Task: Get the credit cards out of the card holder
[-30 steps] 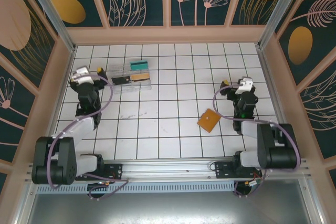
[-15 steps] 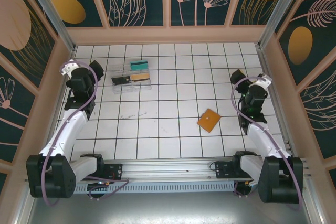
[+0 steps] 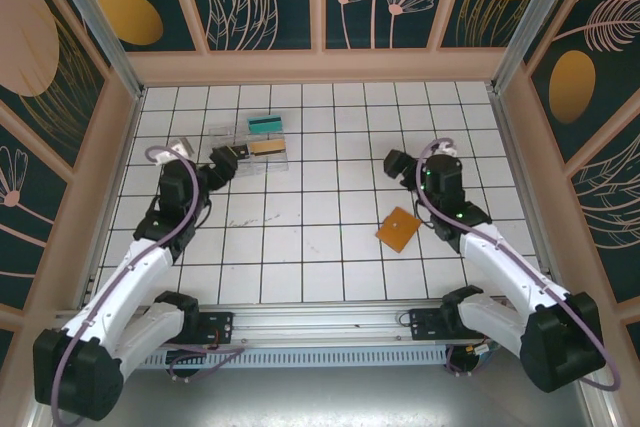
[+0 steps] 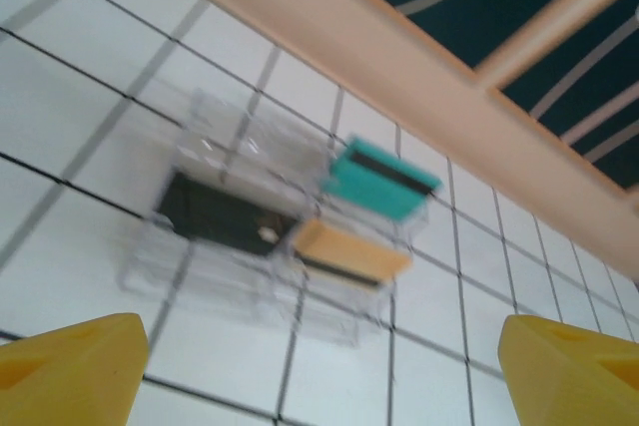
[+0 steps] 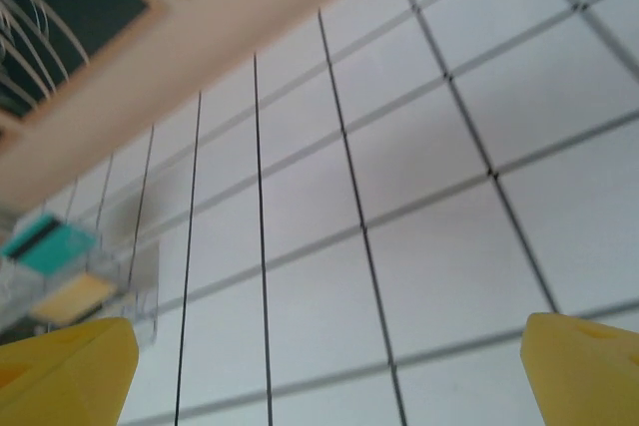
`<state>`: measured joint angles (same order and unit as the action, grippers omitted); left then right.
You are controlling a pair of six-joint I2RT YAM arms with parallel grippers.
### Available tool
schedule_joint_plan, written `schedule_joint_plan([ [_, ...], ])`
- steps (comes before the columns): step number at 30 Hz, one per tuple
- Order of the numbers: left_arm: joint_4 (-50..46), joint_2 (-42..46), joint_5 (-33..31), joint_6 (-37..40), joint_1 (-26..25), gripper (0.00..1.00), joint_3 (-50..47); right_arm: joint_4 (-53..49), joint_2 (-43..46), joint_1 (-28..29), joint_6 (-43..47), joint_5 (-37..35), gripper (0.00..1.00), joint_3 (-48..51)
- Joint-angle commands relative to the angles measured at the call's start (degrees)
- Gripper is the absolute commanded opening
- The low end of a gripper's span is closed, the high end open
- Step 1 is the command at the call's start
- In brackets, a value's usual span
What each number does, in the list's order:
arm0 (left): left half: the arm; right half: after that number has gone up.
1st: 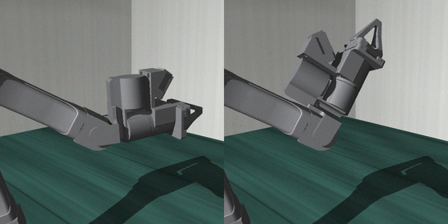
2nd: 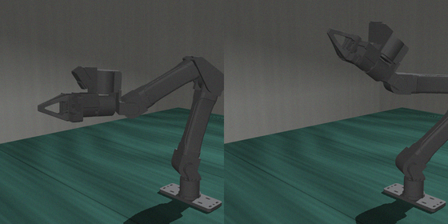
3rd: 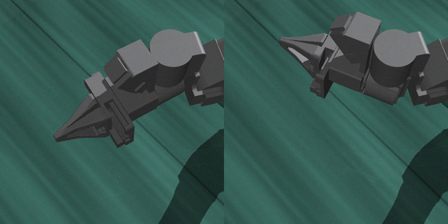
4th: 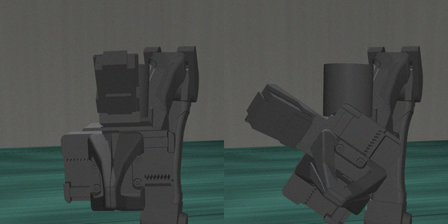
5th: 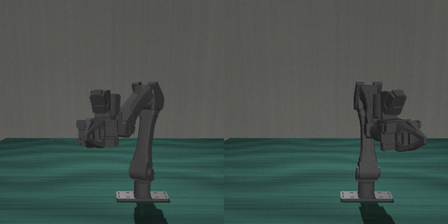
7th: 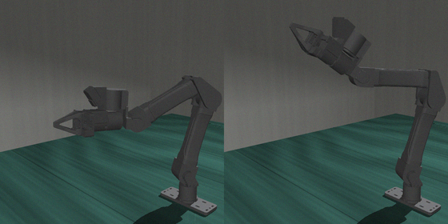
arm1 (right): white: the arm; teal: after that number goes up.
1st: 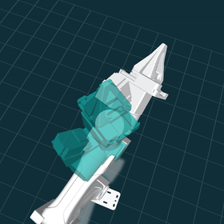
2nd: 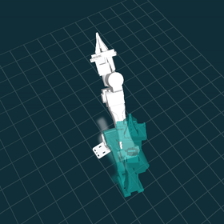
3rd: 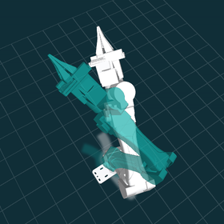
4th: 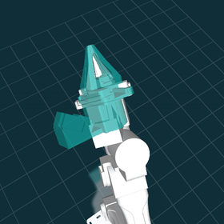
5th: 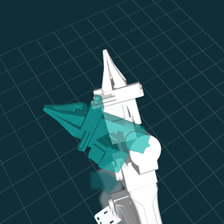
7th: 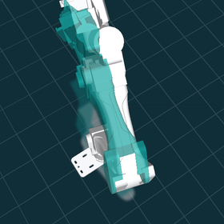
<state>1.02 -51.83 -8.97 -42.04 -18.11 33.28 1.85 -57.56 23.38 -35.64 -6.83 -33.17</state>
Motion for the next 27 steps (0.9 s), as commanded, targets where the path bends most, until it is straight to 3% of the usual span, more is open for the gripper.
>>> schedule_joint_plan([
  [1, 0.8, 0.0, 0.8, -1.3, -5.1, 0.90, -2.2, -7.9, 3.6, 4.1, -5.9, -3.9, 0.99, 3.8],
  [7, 3.3, -7.3, 1.6, -2.0, -13.0, 0.90, -0.8, -11.0, 10.2, 4.6, -14.6, 4.0, 0.99, 13.8],
  [10, 4.8, -10.4, 3.2, -2.2, -14.8, 0.99, 0.4, -12.2, 12.4, 5.0, -17.3, 3.6, 0.99, 17.0],
  [13, 8.1, -10.8, 3.8, -1.1, -15.4, 0.99, -0.6, -10.8, 12.5, 4.8, -18.4, 3.5, 0.99, 19.7],
  [18, 8.4, -11.1, 3.2, -0.9, -15.5, 0.99, -0.6, -0.9, 8.7, 4.3, -16.4, 8.9, 0.99, 21.4],
  [27, 8.3, -11.6, 4.6, -1.4, -17.1, 0.99, 0.0, 11.7, -3.6, 3.8, -9.5, 22.5, 0.99, 15.8],
])
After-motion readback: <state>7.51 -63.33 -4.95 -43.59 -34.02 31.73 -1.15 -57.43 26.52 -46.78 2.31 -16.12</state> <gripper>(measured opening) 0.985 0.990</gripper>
